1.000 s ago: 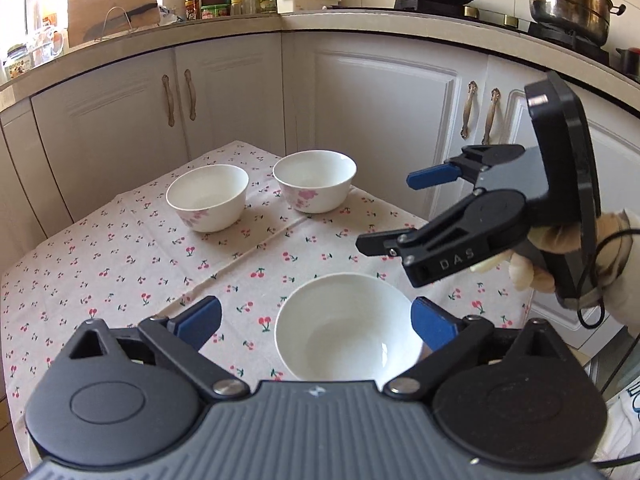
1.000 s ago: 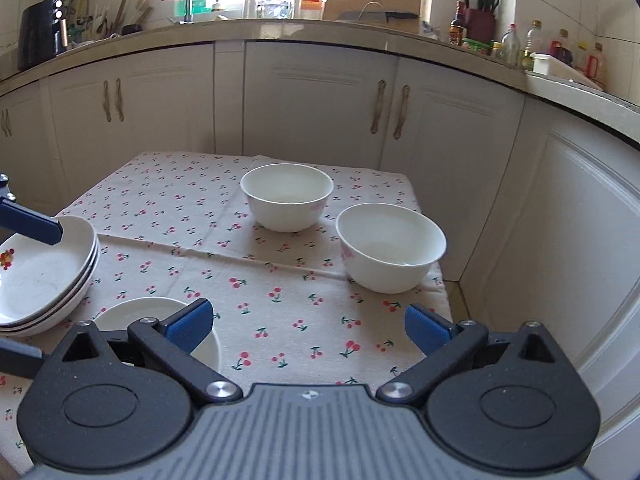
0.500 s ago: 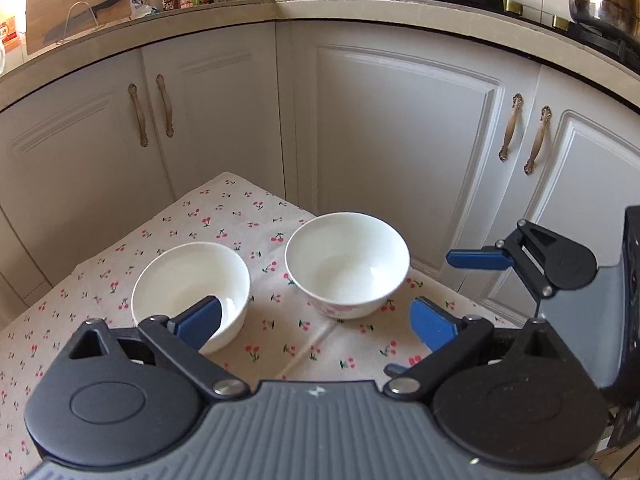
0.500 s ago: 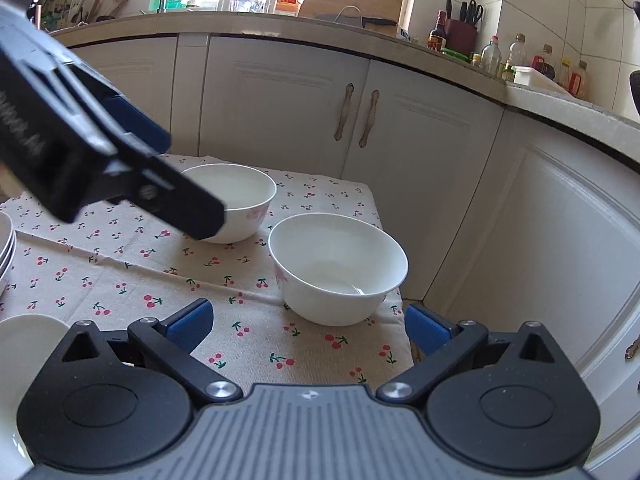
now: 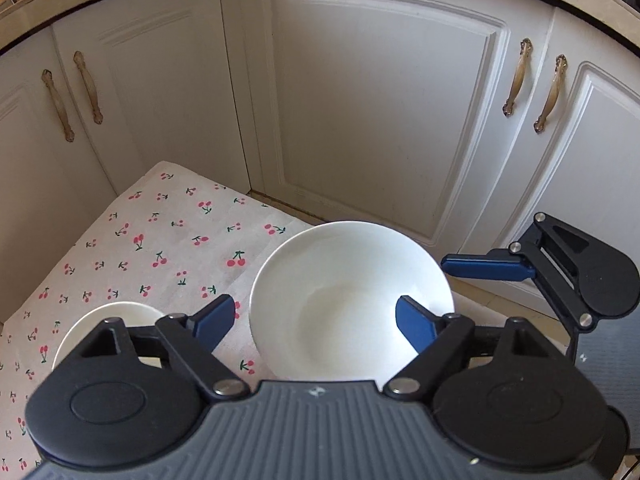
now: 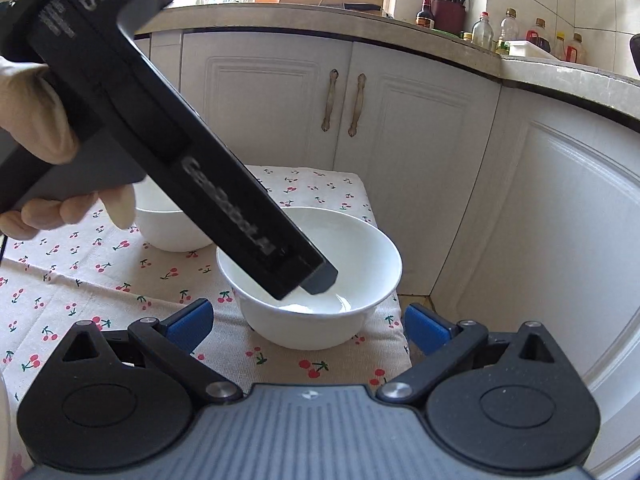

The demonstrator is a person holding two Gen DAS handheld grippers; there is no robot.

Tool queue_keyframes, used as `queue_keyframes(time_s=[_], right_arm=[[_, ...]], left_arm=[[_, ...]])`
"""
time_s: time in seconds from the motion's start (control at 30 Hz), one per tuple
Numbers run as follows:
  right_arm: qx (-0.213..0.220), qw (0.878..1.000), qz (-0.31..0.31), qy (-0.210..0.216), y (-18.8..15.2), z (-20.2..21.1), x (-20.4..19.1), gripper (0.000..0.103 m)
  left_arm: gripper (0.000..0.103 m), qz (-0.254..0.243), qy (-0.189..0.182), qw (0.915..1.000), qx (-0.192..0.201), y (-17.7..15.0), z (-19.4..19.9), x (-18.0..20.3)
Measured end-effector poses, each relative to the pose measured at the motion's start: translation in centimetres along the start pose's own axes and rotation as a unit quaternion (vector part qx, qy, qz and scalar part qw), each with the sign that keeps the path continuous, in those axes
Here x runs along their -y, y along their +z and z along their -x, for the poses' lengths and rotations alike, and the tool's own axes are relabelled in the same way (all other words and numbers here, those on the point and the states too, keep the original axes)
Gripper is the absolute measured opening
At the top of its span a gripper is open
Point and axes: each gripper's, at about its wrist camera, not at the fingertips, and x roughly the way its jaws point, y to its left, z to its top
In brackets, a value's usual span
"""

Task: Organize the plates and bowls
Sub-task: 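Grasp the white bowl rim with the left tool and lift it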

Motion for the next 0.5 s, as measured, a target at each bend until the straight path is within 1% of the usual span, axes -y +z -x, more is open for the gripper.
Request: queue_keyframes(time_s=[0.1, 0.23, 0.33, 0.5], right_arm=[[0.002, 1.0, 0.005, 0.004, 0.0, -0.2, 0.1, 0.102], [0.01, 1.0, 0.008, 0.014, 0.0, -0.4, 0.1, 0.102], [0.011, 1.0, 0.016, 0.013, 0.1, -0.7, 0.1, 0.099], [0.013, 1.0, 0.008, 0.013, 0.3, -0.7, 0.5, 0.094]], left_arm=[[0.083, 0.005, -0.006, 1.0, -0.002, 0.2, -0.6, -0.4], [0.082, 0.001, -0.012, 0.9999, -0.008, 0.5, -1.2, -0.5], [0.078, -0.001, -0.017, 0.9998, -0.009, 0.7, -1.6, -0.5], [0.077, -0.005, -0.021, 0.9997, -0.01, 0.7, -1.8, -0.4]])
